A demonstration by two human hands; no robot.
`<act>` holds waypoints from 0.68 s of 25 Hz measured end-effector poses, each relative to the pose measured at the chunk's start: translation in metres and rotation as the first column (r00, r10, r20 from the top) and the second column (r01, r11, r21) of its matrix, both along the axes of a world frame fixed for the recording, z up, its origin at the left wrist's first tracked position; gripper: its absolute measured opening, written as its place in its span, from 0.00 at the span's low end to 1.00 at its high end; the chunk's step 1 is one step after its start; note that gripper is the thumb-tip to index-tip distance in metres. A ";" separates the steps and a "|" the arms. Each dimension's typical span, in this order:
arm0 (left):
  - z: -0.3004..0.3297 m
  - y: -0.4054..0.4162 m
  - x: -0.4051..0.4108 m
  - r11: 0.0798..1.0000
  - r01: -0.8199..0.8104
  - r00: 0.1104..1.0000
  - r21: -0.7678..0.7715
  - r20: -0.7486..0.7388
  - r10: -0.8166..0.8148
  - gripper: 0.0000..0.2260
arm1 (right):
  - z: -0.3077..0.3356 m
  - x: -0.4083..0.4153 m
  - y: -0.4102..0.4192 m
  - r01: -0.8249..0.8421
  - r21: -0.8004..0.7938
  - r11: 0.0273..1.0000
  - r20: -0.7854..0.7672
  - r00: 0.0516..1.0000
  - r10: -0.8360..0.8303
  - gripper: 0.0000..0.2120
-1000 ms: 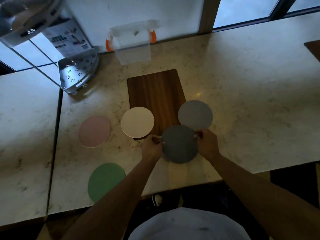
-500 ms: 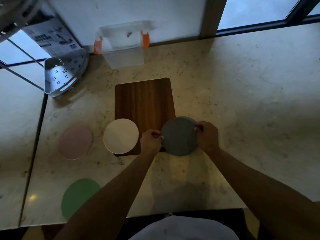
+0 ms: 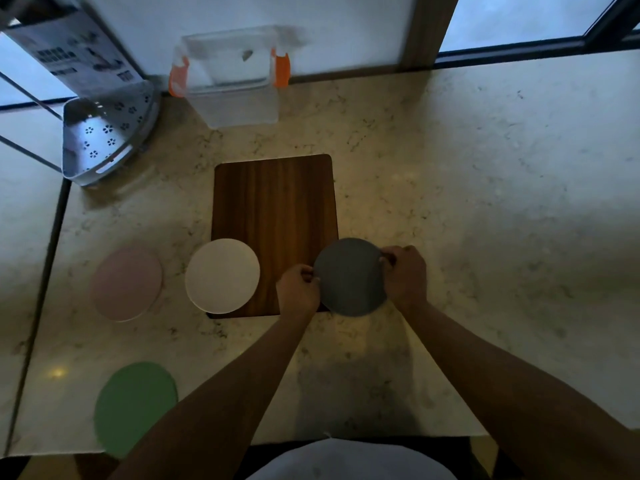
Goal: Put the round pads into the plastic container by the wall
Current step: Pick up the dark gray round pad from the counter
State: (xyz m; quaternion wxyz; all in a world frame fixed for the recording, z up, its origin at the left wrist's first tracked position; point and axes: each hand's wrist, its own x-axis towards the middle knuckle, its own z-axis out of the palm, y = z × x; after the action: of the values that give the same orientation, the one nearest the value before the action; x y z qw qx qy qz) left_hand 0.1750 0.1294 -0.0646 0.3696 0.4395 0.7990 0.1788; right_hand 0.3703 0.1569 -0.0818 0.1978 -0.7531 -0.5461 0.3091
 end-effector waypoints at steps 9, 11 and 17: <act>0.000 0.001 0.020 0.999 -0.021 0.995 -0.027 -0.102 0.018 0.11 | 0.004 -0.010 -0.001 0.039 -0.040 0.998 0.155 0.987 -0.032 0.10; 0.000 0.001 0.019 0.999 -0.037 0.995 -0.035 -0.091 0.034 0.11 | 0.007 -0.010 0.003 0.041 -0.078 0.996 0.139 0.990 -0.030 0.10; 0.005 0.001 0.015 0.986 -0.146 0.989 -0.075 0.011 0.148 0.09 | 0.016 -0.007 0.002 0.056 -0.110 0.992 -0.052 0.997 -0.062 0.10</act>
State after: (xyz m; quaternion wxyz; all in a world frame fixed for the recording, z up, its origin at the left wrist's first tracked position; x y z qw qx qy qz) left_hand 0.1899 0.1305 -0.0594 0.3780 0.3638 0.8323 0.1793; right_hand 0.3635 0.1587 -0.0653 0.1805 -0.7697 -0.5003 0.3531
